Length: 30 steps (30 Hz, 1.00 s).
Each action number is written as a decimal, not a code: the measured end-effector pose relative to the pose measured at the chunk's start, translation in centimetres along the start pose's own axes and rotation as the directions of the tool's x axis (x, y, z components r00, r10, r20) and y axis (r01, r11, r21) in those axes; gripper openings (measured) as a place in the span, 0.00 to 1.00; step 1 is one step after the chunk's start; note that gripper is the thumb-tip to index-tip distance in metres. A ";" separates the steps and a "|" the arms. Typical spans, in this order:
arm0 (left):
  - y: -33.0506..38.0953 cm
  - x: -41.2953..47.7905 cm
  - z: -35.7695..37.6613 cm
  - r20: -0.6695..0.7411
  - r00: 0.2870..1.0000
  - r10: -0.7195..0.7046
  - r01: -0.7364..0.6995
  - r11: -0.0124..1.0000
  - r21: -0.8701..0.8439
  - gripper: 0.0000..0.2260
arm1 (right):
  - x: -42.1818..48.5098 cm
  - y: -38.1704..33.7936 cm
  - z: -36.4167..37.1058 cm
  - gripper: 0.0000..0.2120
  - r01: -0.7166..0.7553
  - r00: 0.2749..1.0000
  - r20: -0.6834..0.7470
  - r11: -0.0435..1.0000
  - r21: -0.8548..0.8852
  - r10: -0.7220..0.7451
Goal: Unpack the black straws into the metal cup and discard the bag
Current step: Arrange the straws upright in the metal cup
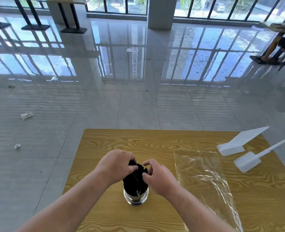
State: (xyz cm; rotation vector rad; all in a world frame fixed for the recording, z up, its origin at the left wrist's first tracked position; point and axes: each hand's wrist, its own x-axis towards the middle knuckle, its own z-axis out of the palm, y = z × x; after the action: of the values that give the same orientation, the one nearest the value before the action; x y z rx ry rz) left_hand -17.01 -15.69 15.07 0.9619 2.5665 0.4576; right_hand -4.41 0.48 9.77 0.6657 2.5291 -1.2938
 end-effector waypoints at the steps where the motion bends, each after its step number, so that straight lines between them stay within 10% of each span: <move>1: 0.1 0.0 -0.4 -0.005 1.000 0.009 -0.009 1.000 -0.005 0.06 | 0.0 -0.1 -0.1 0.17 0.007 1.000 -0.009 1.000 0.002 -0.007; 18: 2.4 -0.6 -7.2 -0.107 0.991 0.085 -0.095 0.991 -0.091 0.07 | -1.3 -4.5 -0.2 0.31 0.200 0.978 -0.078 0.975 0.096 -0.193; 24: 2.3 -1.3 -8.0 -0.136 0.986 0.095 -0.121 0.972 -0.200 0.04 | 0.1 -5.0 0.2 0.03 0.230 0.968 -0.136 0.962 0.147 -0.210; 30: 0.2 -1.2 -7.2 -0.209 0.978 0.021 -0.100 0.920 -0.379 0.05 | 0.5 -4.5 -0.7 0.08 0.234 0.970 -0.093 0.966 0.107 -0.225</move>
State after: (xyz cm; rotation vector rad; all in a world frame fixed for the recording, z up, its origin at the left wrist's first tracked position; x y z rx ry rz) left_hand -19.20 -17.59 21.77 0.8871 2.4784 1.0857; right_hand -7.05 -1.08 13.11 0.4646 2.6760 -1.5304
